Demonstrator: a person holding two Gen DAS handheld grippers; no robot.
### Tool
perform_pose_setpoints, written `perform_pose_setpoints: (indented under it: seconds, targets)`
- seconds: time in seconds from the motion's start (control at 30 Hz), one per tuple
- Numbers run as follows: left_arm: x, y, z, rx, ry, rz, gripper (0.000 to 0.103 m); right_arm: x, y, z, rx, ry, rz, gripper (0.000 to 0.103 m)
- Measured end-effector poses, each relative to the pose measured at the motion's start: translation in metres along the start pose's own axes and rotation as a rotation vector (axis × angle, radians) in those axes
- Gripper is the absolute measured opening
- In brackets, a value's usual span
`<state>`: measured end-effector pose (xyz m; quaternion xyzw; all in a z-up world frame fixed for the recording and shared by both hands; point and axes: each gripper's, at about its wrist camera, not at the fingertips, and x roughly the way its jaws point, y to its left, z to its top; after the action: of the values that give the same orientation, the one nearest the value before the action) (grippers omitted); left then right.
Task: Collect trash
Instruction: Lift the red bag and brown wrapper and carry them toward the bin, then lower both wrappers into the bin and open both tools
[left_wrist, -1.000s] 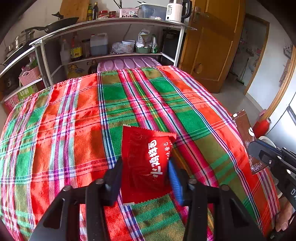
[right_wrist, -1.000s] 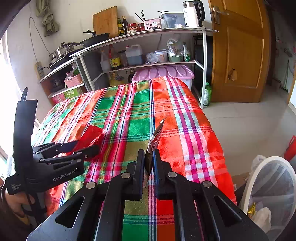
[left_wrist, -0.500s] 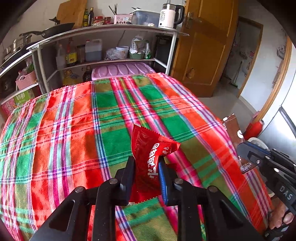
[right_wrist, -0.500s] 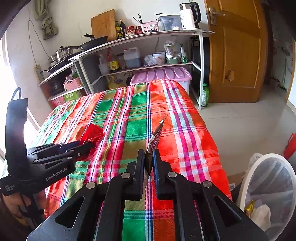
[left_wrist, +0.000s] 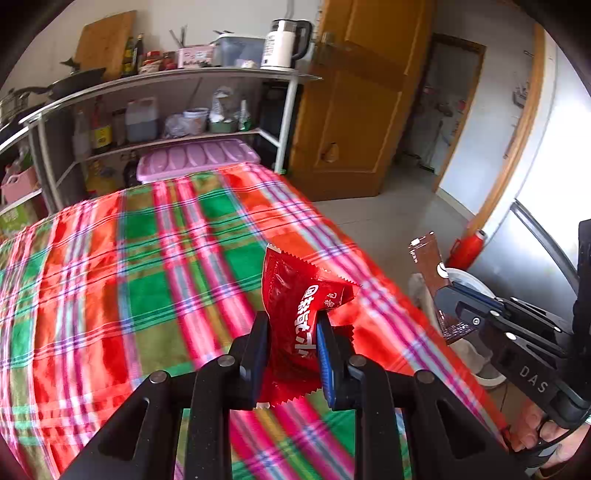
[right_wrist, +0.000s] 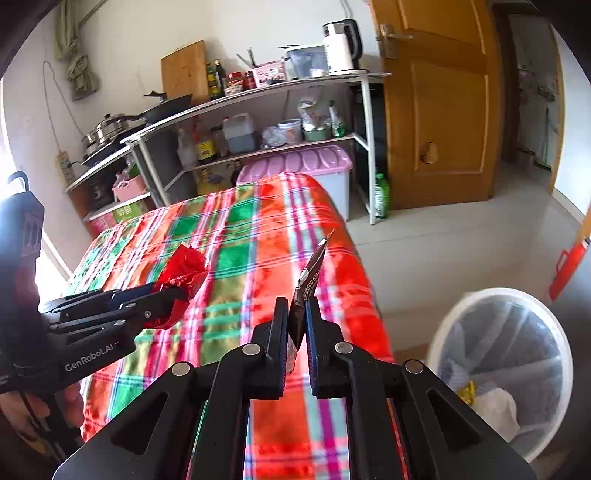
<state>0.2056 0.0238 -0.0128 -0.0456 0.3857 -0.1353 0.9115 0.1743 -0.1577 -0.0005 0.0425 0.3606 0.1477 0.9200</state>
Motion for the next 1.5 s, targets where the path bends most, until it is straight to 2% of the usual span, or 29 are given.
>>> perform_pose_setpoints:
  seconds: [0.37, 0.67, 1.03, 1.2, 1.33, 1.4, 1.43, 1.47, 1.5]
  targets:
    - [0.022, -0.085, 0.000, 0.090, 0.036, -0.136, 0.025, -0.043, -0.074, -0.024, 0.096, -0.012, -0.135, 0.009]
    - [0.045, -0.146, -0.006, 0.152, 0.089, -0.218, 0.026, -0.060, -0.125, -0.047, 0.164, 0.014, -0.203, 0.009]
    - [0.075, -0.198, -0.014, 0.208, 0.145, -0.249, 0.027, -0.068, -0.172, -0.069, 0.216, 0.057, -0.253, 0.009]
    - [0.089, -0.209, -0.018, 0.197, 0.176, -0.256, 0.028, -0.061, -0.184, -0.074, 0.232, 0.091, -0.253, 0.010]
    - [0.097, -0.211, -0.018, 0.192, 0.191, -0.248, 0.033, -0.056, -0.190, -0.078, 0.248, 0.108, -0.262, 0.010]
    - [0.096, -0.210, -0.018, 0.191, 0.186, -0.251, 0.033, -0.055, -0.190, -0.080, 0.247, 0.107, -0.267, 0.021]
    - [0.094, -0.211, -0.017, 0.198, 0.176, -0.245, 0.035, -0.055, -0.190, -0.080, 0.247, 0.109, -0.273, 0.031]
    - [0.093, -0.212, -0.017, 0.204, 0.168, -0.242, 0.041, -0.055, -0.191, -0.080, 0.250, 0.108, -0.270, 0.040]
    - [0.092, -0.213, -0.018, 0.206, 0.164, -0.240, 0.046, -0.057, -0.191, -0.081, 0.254, 0.103, -0.268, 0.042]
